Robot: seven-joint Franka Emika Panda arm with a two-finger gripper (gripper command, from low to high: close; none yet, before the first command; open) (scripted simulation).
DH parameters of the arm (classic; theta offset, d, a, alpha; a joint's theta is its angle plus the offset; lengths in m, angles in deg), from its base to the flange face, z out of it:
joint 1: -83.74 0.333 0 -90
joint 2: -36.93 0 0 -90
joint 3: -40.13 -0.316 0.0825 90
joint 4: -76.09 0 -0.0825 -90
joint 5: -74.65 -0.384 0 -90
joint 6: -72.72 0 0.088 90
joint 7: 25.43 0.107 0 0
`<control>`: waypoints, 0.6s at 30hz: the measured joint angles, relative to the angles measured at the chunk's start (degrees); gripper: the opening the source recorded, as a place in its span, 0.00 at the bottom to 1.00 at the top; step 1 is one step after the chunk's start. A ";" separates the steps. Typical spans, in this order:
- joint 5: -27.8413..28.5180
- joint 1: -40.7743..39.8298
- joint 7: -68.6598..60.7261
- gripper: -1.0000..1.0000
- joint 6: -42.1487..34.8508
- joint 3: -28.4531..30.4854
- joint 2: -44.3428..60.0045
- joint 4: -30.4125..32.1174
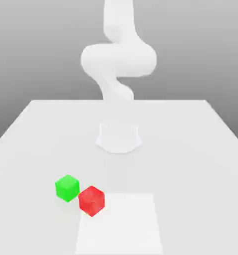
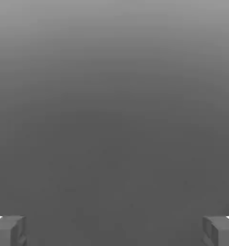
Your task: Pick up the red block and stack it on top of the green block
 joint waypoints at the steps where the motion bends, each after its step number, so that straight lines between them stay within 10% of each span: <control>1: 0.30 -0.97 1.59 0.50 1.39 -0.49 2.10 1.51; 18: -0.05 -12.03 24.43 0.50 25.41 -1.57 38.70 26.36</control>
